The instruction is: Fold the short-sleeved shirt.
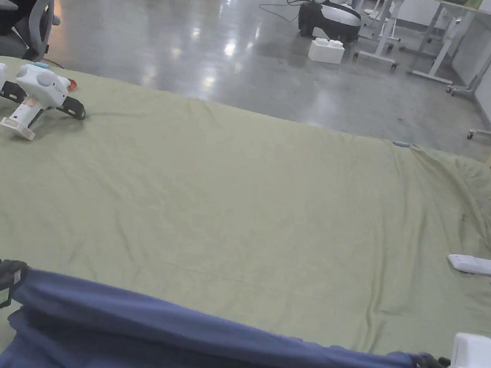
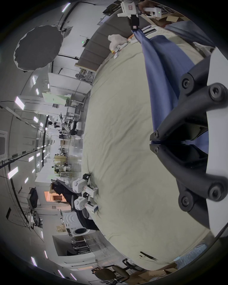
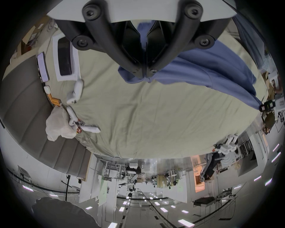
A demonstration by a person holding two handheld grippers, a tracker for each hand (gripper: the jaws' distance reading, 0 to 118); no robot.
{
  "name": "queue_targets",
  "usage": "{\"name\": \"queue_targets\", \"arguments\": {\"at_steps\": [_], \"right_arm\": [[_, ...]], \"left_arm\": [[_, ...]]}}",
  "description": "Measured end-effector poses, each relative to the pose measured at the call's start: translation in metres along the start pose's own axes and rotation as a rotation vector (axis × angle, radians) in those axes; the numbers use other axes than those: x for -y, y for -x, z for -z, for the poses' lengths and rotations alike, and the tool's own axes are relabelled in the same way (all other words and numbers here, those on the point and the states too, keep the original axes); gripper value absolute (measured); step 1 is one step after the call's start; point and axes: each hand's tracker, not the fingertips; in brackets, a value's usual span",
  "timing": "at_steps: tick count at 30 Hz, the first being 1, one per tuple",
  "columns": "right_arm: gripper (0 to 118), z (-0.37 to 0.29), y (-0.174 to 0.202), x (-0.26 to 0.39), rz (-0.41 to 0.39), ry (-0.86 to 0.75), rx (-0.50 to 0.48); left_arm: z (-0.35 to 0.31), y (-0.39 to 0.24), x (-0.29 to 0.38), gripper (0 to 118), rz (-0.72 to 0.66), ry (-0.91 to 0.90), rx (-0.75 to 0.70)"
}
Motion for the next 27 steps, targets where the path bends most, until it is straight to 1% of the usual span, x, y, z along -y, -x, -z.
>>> {"name": "queue_targets", "arguments": {"at_steps": [2,7,9,12,14,15,16,17,18,19,20,21,22,23,27], "right_arm": [[2,0.0,0.0,0.021,-0.02,0.039,0.013],[2,0.013,0.002,0.073,-0.01,0.143,0.017],[2,0.023,0.005,0.086,-0.019,0.163,0.022],[2,0.036,0.009,0.095,-0.002,0.187,0.026],[2,0.038,0.011,0.097,0.003,0.17,0.032],[4,0.035,0.015,0.094,-0.007,0.165,0.042],[15,0.031,0.017,0.09,-0.025,0.153,0.07],[35,0.026,0.02,0.085,-0.03,0.142,0.093],[60,0.018,0.021,0.076,-0.039,0.127,0.139],[89,0.013,0.022,0.069,-0.034,0.103,0.145],[98,0.004,0.025,0.06,-0.031,0.048,0.155],[99,-0.002,0.026,0.049,-0.024,-0.015,0.149],[99,-0.006,0.028,0.04,-0.02,-0.054,0.149],[99,-0.011,0.033,0.028,-0.008,-0.097,0.147],[99,-0.021,0.059,-0.011,0.053,-0.319,0.092]], "left_arm": [[-0.002,0.003,0.018,0,0.016,0.039,0.002],[-0.006,-0.006,0.057,0,0.053,0.19,-0.03],[0.002,-0.009,0.068,0,0.056,0.265,-0.044],[0.006,-0.021,0.076,0,0.101,0.297,-0.07],[0.009,-0.026,0.077,0,0.091,0.296,-0.08],[0.004,-0.028,0.074,4,0.084,0.288,-0.091],[0.003,-0.029,0.071,15,0.081,0.276,-0.102],[0.001,-0.031,0.066,23,0.074,0.253,-0.11],[-0.001,-0.033,0.061,32,0.066,0.227,-0.119],[-0.003,-0.03,0.056,47,0.054,0.194,-0.125],[-0.005,-0.034,0.048,59,0.042,0.156,-0.136],[-0.007,-0.038,0.04,68,0.034,0.118,-0.146],[-0.008,-0.043,0.031,70,0.025,0.081,-0.148],[-0.004,-0.04,0.024,70,0.014,0.042,-0.143],[-0.01,-0.079,-0.011,70,0.034,-0.132,-0.147]]}}
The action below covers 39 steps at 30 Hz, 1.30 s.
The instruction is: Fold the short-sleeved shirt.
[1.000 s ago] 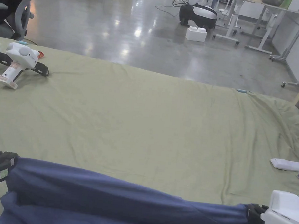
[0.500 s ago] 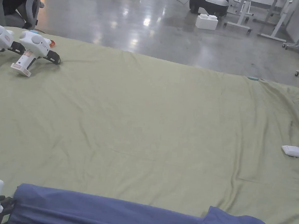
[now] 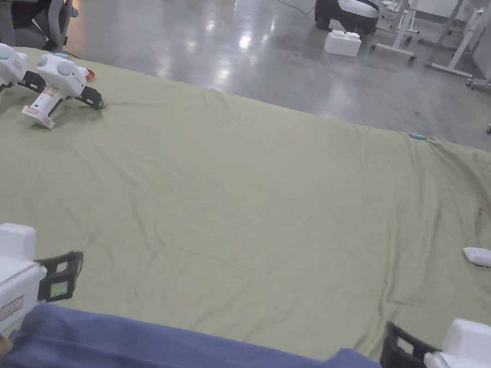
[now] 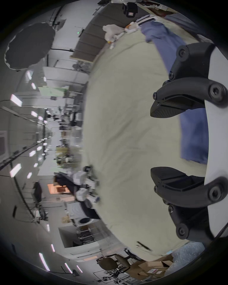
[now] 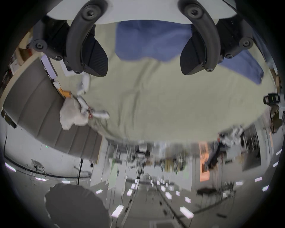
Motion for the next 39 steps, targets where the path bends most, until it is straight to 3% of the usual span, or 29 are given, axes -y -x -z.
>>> {"name": "queue_targets", "arguments": {"at_steps": [4,6,8,11,13,14,16,18,24,31,36,39], "right_arm": [[97,0.004,0.034,-0.026,0.055,-0.183,-0.018],[91,0.005,0.05,-0.035,0.061,-0.256,-0.009],[72,0.005,0.064,-0.041,0.064,-0.315,0.012],[23,0.007,0.078,-0.045,0.071,-0.356,0.008],[19,0.008,0.083,-0.045,0.076,-0.369,0.008],[9,0.008,0.085,-0.044,0.082,-0.378,0.002],[6,0.009,0.086,-0.042,0.094,-0.393,-0.006],[2,0.009,0.088,-0.041,0.091,-0.409,-0.001],[2,0.012,0.09,-0.043,0.068,-0.401,-0.012],[2,0.021,0.094,-0.037,0.022,-0.341,-0.047],[2,0.028,0.099,-0.031,0.004,-0.292,-0.066],[2,0.032,0.103,-0.026,-0.007,-0.263,-0.078]], "left_arm": [[0.001,-0.033,-0.026,65,0.031,-0.169,-0.021],[-0.002,-0.048,-0.038,60,0.029,-0.243,-0.014],[-0.005,-0.06,-0.043,51,0.033,-0.305,-0.024],[-0.01,-0.072,-0.048,30,0.024,-0.375,-0.039],[-0.007,-0.071,-0.046,27,0.011,-0.386,-0.034],[-0.008,-0.071,-0.046,18,0.007,-0.394,-0.041],[-0.007,-0.071,-0.044,3,0.0,-0.407,-0.055],[-0.008,-0.065,-0.042,0,-0.004,-0.4,-0.054],[-0.004,-0.034,-0.032,0,0.008,-0.328,-0.05],[0.017,0.057,0.001,0,-0.047,-0.01,0.08],[0.025,0.112,0.03,0,-0.252,0.196,0.194],[0.034,0.137,0.052,15,-0.325,0.311,0.284]]}}
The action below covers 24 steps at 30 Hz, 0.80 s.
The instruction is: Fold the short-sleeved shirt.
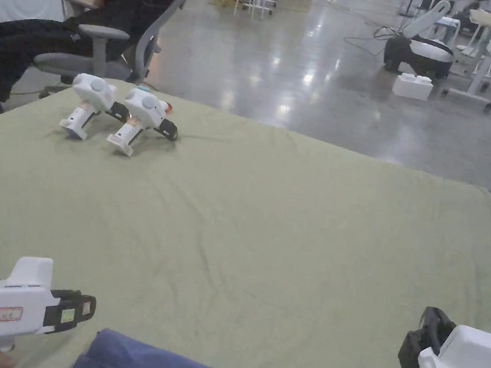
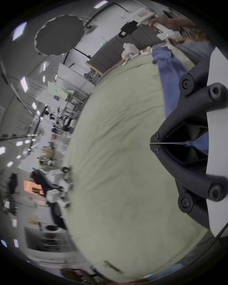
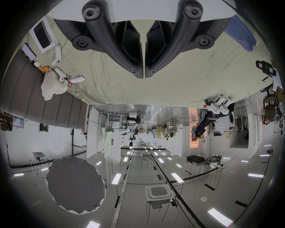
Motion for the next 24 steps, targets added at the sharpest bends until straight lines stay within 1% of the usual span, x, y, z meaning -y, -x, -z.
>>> {"name": "queue_targets", "arguments": {"at_steps": [2,3,4,5,7,9,11,12,13,14,15,16,17,18,19,20,21,22,23,24], "right_arm": [[2,0.002,0.002,0.004,-0.008,0.017,-0.009],[2,0.003,0.004,0.006,-0.013,0.026,-0.011],[2,0.002,0.005,0.008,-0.016,0.032,-0.012],[2,0.003,0.006,0.01,-0.021,0.041,-0.016],[2,0.004,0.008,0.013,-0.028,0.055,-0.016],[2,0.005,0.009,0.017,-0.032,0.072,-0.018],[2,0.005,0.01,0.019,-0.036,0.081,-0.016],[2,0.005,0.01,0.02,-0.038,0.086,-0.016],[2,0.005,0.011,0.02,-0.039,0.089,-0.015],[2,0.005,0.011,0.021,-0.04,0.091,-0.013],[2,0.005,0.012,0.021,-0.041,0.092,-0.012],[2,0.005,0.012,0.021,-0.042,0.094,-0.011],[2,0.005,0.012,0.021,-0.042,0.096,-0.01],[2,0.005,0.012,0.021,-0.042,0.098,-0.011],[2,0.005,0.013,0.021,-0.043,0.1,-0.011],[2,0.005,0.013,0.021,-0.046,0.101,-0.01],[2,0.005,0.013,0.021,-0.05,0.101,-0.012],[2,0.005,0.014,0.02,-0.053,0.102,-0.013],[2,0.005,0.014,0.02,-0.054,0.102,-0.013],[2,0.005,0.014,0.02,-0.055,0.101,-0.015]], "left_arm": [[0.003,0.014,0.006,45,-0.058,0.075,0.069],[0.007,0.022,0.01,45,-0.093,0.1,0.101],[0.01,0.027,0.014,50,-0.123,0.12,0.127],[0.014,0.033,0.017,62,-0.158,0.14,0.163],[0.028,0.052,0.024,78,-0.233,0.153,0.227],[0.042,0.061,0.032,83,-0.311,0.172,0.263],[0.047,0.081,0.028,83,-0.387,0.148,0.32],[0.048,0.085,0.026,83,-0.45,0.132,0.391],[0.051,0.089,0.027,82,-0.477,0.14,0.45],[0.037,0.06,0.023,79,-0.486,0.177,0.48],[0.044,0.055,0.027,75,-0.465,0.225,0.484],[0.049,0.052,0.03,62,-0.437,0.233,0.476],[0.051,0.051,0.03,46,-0.447,0.233,0.466],[0.071,0.058,0.045,29,-0.48,0.253,0.441],[0.075,0.057,0.045,19,-0.486,0.274,0.394],[0.076,0.057,0.047,17,-0.476,0.274,0.372],[0.073,0.056,0.047,14,-0.481,0.254,0.409],[0.052,0.042,0.03,12,-0.466,0.245,0.402],[0.047,0.035,0.028,11,-0.415,0.239,0.36],[0.042,0.028,0.026,10,-0.377,0.227,0.348]]}}
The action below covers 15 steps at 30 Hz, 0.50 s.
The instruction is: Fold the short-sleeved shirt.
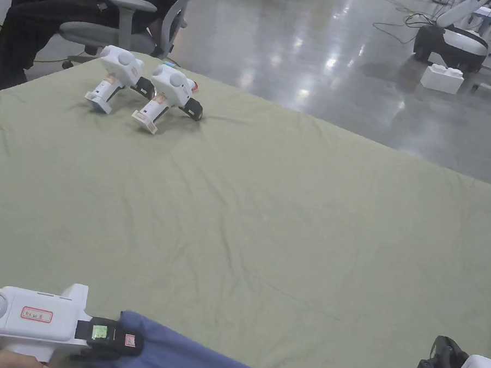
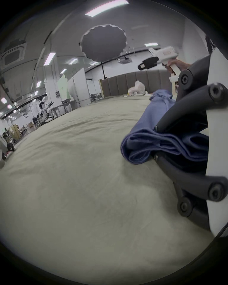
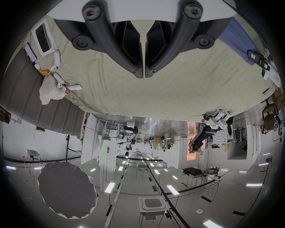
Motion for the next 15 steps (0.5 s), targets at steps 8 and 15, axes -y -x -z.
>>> {"name": "queue_targets", "arguments": {"at_steps": [8,15], "right_arm": [[2,-0.002,-0.003,-0.003,-0.001,-0.014,-0.015],[2,-0.003,-0.008,-0.003,0.012,-0.021,-0.027]], "left_arm": [[-0.022,-0.021,-0.01,9,0.151,-0.091,-0.101],[-0.089,-0.049,-0.021,9,0.198,-0.186,-0.36]]}}
